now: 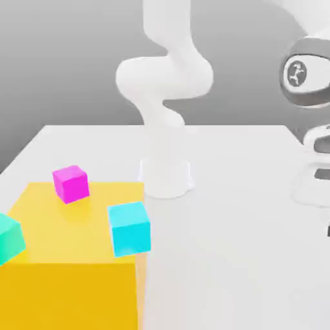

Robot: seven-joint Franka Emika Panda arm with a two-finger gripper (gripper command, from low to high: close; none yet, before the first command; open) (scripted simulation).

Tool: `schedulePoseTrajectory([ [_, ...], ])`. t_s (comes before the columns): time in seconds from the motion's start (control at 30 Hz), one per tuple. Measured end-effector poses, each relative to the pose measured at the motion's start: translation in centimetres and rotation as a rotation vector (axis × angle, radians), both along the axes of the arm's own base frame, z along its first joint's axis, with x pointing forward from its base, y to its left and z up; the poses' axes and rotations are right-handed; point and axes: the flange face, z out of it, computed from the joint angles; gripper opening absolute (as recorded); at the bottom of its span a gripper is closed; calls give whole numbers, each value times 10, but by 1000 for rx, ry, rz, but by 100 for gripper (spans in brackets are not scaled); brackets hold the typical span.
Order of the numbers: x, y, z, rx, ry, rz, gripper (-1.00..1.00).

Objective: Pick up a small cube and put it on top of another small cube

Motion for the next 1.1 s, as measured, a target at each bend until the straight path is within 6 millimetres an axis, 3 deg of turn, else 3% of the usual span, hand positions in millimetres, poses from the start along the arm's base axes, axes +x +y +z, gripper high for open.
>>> schedulePoseTrajectory([
  [0.17, -26, 43, -89, -25, 105, -79, 0],
  [0.27, -30, 48, -138, -31, 118, -91, 0],
  [0.3, -31, 48, -152, -31, 118, -91, -100],
  [0.5, -31, 49, -159, -29, 117, -91, -100],
  [0.57, -31, 49, -144, -30, 118, -92, -100],
  [0.67, -29, 48, -105, -33, 120, -87, -100],
  [0.73, -15, 36, -96, -52, 130, -62, -100],
  [0.93, 35, -39, -59, -96, 162, 6, -100],
  [1.1, 65, -110, -23, -103, 200, 63, -100],
])
